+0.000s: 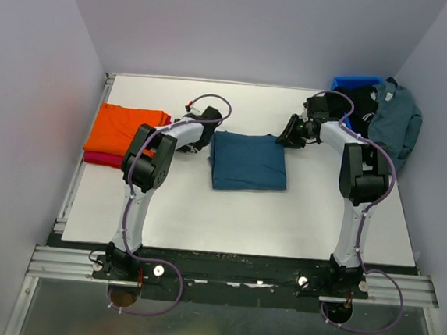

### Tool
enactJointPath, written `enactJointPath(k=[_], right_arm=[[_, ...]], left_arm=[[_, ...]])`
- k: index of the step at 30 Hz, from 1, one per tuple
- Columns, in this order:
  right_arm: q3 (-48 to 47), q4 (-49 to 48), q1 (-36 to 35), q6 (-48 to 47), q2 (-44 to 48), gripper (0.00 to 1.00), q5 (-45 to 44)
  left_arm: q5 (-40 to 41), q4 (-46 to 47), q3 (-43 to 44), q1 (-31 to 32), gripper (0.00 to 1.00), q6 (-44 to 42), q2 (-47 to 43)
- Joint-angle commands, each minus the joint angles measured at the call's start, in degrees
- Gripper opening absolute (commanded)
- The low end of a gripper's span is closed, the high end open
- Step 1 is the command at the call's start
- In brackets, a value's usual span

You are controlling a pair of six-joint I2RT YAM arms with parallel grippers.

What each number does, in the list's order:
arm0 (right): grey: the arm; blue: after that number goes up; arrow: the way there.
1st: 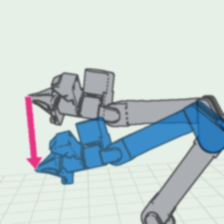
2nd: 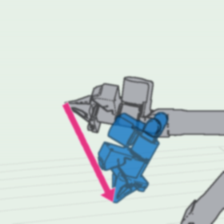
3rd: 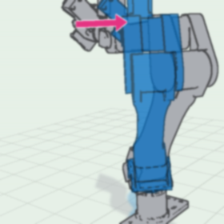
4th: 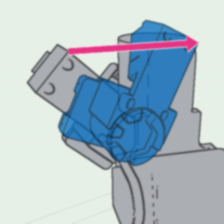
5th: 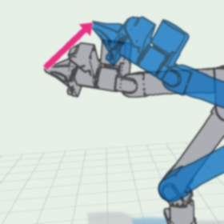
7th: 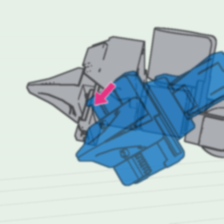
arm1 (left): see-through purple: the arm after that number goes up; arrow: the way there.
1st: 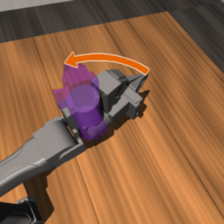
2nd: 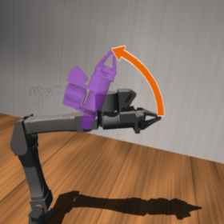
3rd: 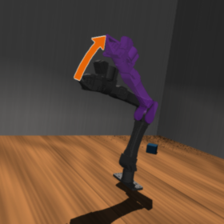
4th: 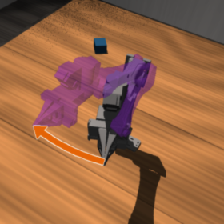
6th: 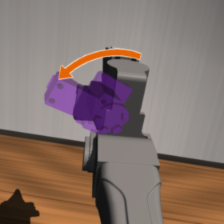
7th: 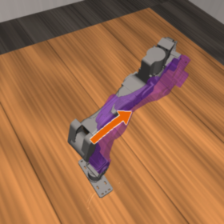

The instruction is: Fold and stack the t-shirts

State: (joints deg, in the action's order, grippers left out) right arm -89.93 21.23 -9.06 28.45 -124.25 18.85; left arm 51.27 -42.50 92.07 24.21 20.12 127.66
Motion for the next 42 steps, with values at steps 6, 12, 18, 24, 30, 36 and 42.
enactJointPath(k=[6, 12, 18, 24, 30, 36, 42], right_arm=[[0.37, 1.35, -0.43, -0.85, -0.3, 0.41, -1.71], [0.19, 1.35, -0.43, -0.76, -0.56, 0.41, -1.54], [0.28, 1.44, -0.43, -0.67, -0.38, 0.41, -1.36], [0.28, 1.35, -0.43, -0.67, -0.47, 0.41, -1.01], [0.19, 1.35, -0.43, -0.76, -0.3, 0.41, -0.83], [0.19, 1.35, -0.43, -0.67, -0.29, 0.41, -0.83], [0.28, 1.35, -0.43, -0.76, 0.06, 0.4, -0.83]], left_arm=[[2.09, 0.66, -0.93, -1.27, 0.43, -0.08, 1.28], [6.47, 0.75, -1.46, 1.98, 0.43, -0.7, 0.23], [7.09, 0.49, -1.46, 1.63, 0.43, -0.52, 1.01], [7.62, 0.4, -1.37, 0.49, 0.43, -0.61, 1.19], [6.22, -1.44, 0.38, -1.0, 0.44, -0.44, 4.35], [4.9, -2.68, 0.83, -2.67, 0.39, 0.36, 5.15], [4.64, -1.01, -0.49, -2.67, 0.0, 0.01, 3.04]])
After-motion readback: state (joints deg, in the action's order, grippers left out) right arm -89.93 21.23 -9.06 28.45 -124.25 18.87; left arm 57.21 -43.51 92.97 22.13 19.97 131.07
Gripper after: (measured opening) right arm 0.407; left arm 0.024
